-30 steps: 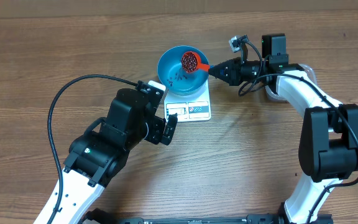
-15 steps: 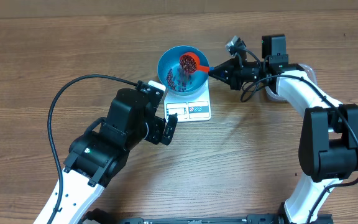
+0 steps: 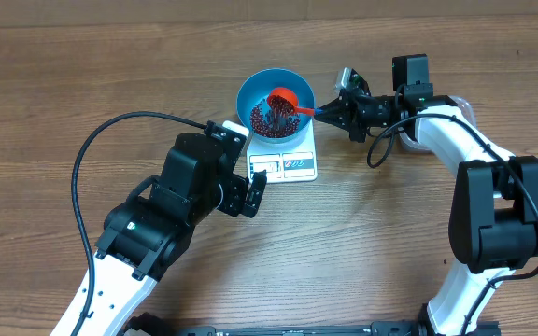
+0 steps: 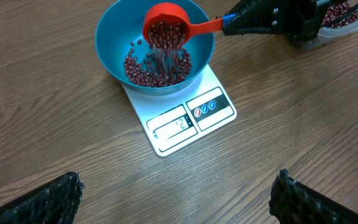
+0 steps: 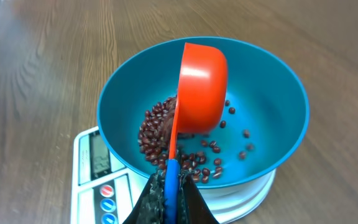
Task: Scoop item into bowl and weigh 150g on scale
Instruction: 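Tilt the scoop with the right gripper to pour beans into the bowl, then carry the empty scoop right back toward the bean tub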
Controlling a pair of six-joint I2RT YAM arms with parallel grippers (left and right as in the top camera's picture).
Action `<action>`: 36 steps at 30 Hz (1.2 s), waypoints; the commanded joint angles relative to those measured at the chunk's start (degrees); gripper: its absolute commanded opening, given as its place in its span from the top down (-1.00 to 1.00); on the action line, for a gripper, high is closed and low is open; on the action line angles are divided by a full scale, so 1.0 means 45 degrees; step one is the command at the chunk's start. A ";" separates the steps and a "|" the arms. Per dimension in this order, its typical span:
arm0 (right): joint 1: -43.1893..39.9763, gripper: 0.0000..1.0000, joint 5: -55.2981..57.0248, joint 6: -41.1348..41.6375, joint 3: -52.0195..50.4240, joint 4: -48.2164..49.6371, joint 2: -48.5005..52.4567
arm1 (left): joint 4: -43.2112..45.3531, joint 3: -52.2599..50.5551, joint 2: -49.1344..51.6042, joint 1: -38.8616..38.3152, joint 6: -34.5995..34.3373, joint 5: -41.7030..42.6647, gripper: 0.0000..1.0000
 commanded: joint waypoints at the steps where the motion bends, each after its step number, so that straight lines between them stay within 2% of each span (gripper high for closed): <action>1: 0.0058 0.93 -0.0131 -0.1540 0.0282 0.0228 0.0097 | 0.0005 -0.0083 -0.0005 0.0087 0.0102 -0.0097 -0.99; 15: 0.0058 0.93 -0.0107 -0.1603 0.0291 0.1200 -0.0403 | 0.0005 -0.0083 -0.0005 0.0087 0.0097 -0.0097 -0.99; 21: 0.0049 0.93 0.1156 -0.1627 0.0291 0.1355 -0.1268 | 0.0005 -0.0083 -0.0005 0.0092 0.0097 -0.0097 -0.99; 27: 0.0049 0.93 0.1292 -0.1564 0.0291 0.1336 -0.1773 | 0.0000 -0.0083 -0.0005 0.0087 0.0097 -0.0097 -0.99; 36: 0.0049 0.93 0.1627 -0.1525 0.0291 -0.0010 -0.2293 | 0.0005 -0.0083 -0.0005 0.0092 0.0102 -0.0097 -0.99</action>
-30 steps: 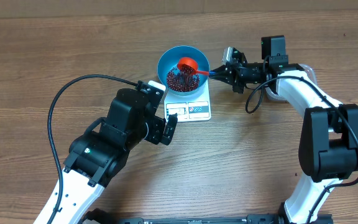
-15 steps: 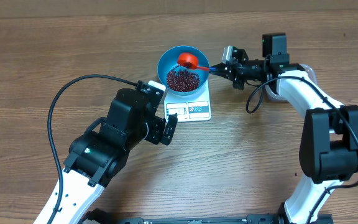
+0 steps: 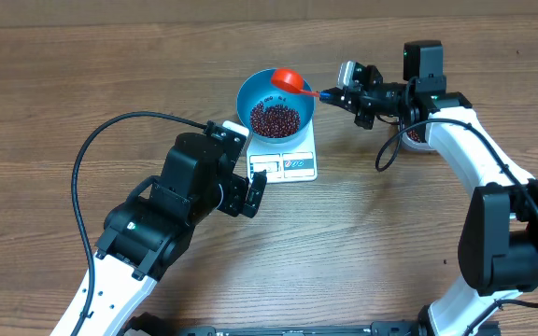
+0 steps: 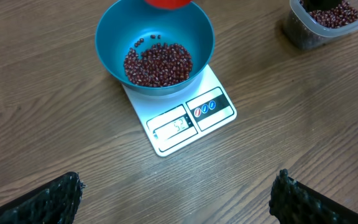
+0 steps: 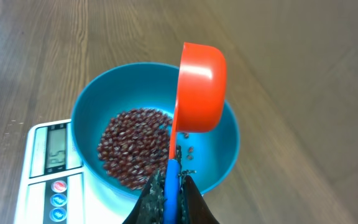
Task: Scoop item into bowl and weigh 150g on scale
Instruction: 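Carry the empty scoop right back toward the bean tub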
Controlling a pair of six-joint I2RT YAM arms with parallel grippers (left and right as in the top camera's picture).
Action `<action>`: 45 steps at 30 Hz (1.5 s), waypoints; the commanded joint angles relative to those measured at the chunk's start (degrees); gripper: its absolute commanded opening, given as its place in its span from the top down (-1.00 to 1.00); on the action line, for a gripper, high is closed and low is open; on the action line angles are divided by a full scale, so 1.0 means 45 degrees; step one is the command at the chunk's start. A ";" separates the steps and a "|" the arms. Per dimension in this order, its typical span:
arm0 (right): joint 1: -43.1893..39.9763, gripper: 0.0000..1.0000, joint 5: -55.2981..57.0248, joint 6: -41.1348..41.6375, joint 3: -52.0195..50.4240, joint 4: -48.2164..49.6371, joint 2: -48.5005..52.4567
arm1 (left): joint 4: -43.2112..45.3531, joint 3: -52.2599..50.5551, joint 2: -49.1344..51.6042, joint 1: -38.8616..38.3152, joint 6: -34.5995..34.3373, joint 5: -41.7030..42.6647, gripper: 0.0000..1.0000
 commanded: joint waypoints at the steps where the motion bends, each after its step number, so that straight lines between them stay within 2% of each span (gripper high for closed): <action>1: 0.0049 0.93 0.0729 0.0044 0.0282 -0.0651 -0.0816 | 0.0005 -0.0083 -0.0005 0.0087 0.0097 -0.0097 -0.99; 8: 0.0049 0.93 0.3521 0.0039 0.0282 -0.2438 -0.2259 | 0.0005 -0.0083 -0.0005 0.0087 0.0097 -0.0097 -0.99; 15: 0.0049 0.93 0.3895 0.0316 0.0282 -0.3585 -0.3711 | 0.0005 -0.0083 -0.0005 0.0092 0.0097 -0.0097 -0.99; 20: 0.0049 0.93 0.5940 0.2142 0.0282 -0.4027 -0.4386 | 0.0000 -0.0083 -0.0005 0.0087 0.0097 -0.0097 -0.99; 26: 0.0049 0.93 0.9690 0.6241 0.0282 -0.5100 -0.4843 | 0.0005 -0.0083 -0.0005 0.0087 0.0102 -0.0097 -0.99; 30: 0.0049 0.93 1.1142 0.7883 0.0282 -0.6426 -0.4852 | 0.0005 -0.0083 -0.0005 0.0087 0.0102 -0.0097 -0.99; 39: 0.0049 0.93 1.1332 0.9355 0.0282 -0.9214 -0.4886 | 0.0005 -0.0083 -0.0005 0.0087 0.0097 -0.0097 -0.99; 45: 0.0049 0.92 1.1327 1.1098 0.0282 -0.9408 -0.5178 | 0.0005 -0.0083 -0.0005 0.0087 0.0097 -0.0097 -0.99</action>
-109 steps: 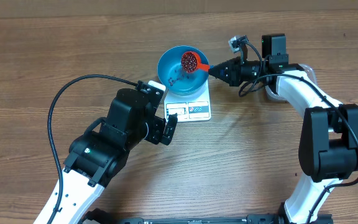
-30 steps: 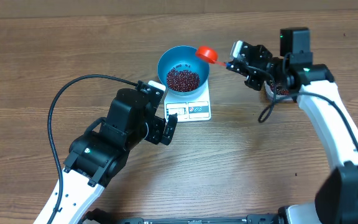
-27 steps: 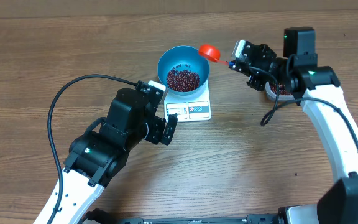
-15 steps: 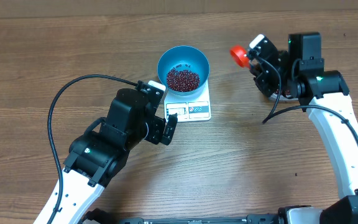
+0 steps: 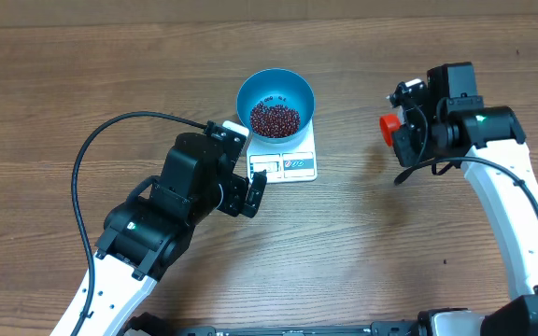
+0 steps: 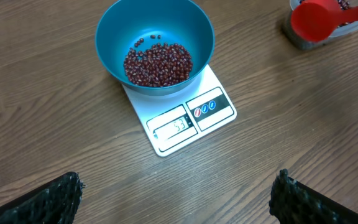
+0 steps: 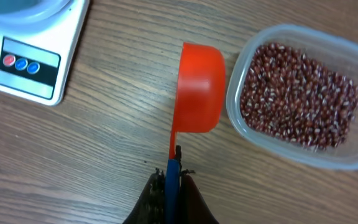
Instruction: Scoop item into bowl and weigh 150g on scale
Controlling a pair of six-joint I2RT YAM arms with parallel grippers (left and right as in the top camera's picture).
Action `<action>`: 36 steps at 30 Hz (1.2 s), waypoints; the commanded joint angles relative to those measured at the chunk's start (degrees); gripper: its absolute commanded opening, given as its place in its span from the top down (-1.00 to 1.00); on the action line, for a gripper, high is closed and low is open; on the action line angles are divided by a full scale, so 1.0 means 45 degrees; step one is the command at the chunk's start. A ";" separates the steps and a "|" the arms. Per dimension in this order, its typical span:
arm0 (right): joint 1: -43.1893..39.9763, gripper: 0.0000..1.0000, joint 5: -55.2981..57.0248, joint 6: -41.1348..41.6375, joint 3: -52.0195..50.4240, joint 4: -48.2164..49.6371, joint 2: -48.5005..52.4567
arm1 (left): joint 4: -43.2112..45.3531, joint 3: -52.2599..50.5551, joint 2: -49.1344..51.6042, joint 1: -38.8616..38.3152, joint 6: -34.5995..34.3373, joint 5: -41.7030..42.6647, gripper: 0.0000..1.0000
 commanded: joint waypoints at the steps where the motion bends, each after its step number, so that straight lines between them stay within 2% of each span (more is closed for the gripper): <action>1: 0.0039 0.93 0.0112 0.1710 0.0282 0.0039 -0.0695 | 0.0005 -0.0083 -0.0005 0.0087 0.0097 -0.0097 -0.99; 4: 0.0039 0.93 0.0117 0.2599 0.0282 0.0024 -0.0913 | 0.0005 -0.0083 -0.0005 0.0087 0.0097 -0.0097 -0.99; 13: 0.0015 0.93 0.0117 0.3604 0.0282 0.0257 -0.1141 | 0.0005 -0.0083 -0.0005 0.0087 0.0097 -0.0097 -0.99; 36: 0.0015 0.93 0.0112 0.3604 0.0282 -0.0306 -0.1141 | 0.0005 -0.0083 -0.0005 0.0087 0.0097 -0.0097 -0.99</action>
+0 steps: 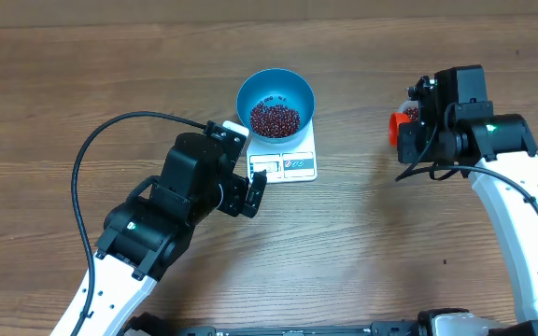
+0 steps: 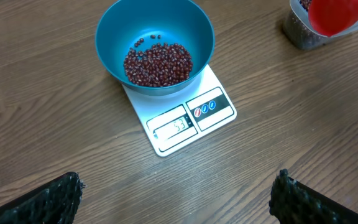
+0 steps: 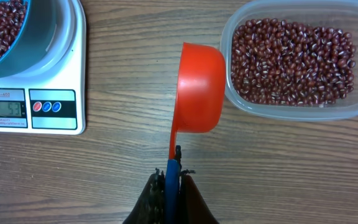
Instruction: Scoop item into bowl and weigh 150g on scale
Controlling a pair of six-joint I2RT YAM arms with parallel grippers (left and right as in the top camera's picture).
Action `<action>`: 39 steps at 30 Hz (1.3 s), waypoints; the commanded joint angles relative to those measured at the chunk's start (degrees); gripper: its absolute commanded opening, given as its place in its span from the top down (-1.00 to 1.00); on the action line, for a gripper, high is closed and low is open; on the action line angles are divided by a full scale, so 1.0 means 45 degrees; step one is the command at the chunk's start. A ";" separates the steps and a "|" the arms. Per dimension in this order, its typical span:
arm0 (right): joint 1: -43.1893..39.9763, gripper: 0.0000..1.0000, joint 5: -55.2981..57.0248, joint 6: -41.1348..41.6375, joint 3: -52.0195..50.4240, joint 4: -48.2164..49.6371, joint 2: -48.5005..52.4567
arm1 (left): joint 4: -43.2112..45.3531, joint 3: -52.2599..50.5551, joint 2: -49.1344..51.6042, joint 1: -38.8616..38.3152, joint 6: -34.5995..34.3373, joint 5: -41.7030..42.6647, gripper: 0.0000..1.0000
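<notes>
A blue bowl (image 1: pixel 276 93) with a heap of red beans (image 2: pixel 158 63) stands on the white scale (image 2: pixel 191 118), whose display shows 53. My right gripper (image 3: pixel 173 180) is shut on the blue handle of the red scoop (image 3: pixel 199 87), held on its side just left of the clear tub of beans (image 3: pixel 297 59). In the overhead view the scoop (image 1: pixel 401 124) peeks out beside the right wrist. My left gripper (image 2: pixel 176 196) hovers open over bare wood in front of the scale, nothing between its fingers.
The left arm's black cable (image 1: pixel 110 140) loops over the table at the left. The scale (image 3: pixel 33 93) lies left of the scoop in the right wrist view.
My right gripper has shifted the scoop a little further right, closer to the bean tub, and the wrist has turned square to the tub. The left arm and the scale reading are unchanged.
The scoop was tipped over the bowl with beans pouring out. Then it was lifted above the bowl's far rim, empty, with the display near 52. Then it was beside the bean tub at the right, the display at 53, and now it sits closer to the tub.
</notes>
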 commanded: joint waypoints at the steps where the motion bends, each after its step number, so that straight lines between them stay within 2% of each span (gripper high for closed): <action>1: 0.0015 0.93 0.0083 0.0058 0.0282 0.0029 -0.0335 | 0.0005 -0.0083 -0.0005 0.0092 0.0097 -0.0097 -1.00; 36: 0.0015 0.93 0.0107 0.0044 0.0282 -0.0029 -0.0330 | 0.0005 -0.0083 -0.0005 0.0087 0.0102 -0.0097 -0.99; 39: 0.0015 0.93 0.0748 0.0049 0.0282 0.0049 -0.0330 | 0.0005 -0.0083 -0.0005 0.0092 0.0097 -0.0097 -0.99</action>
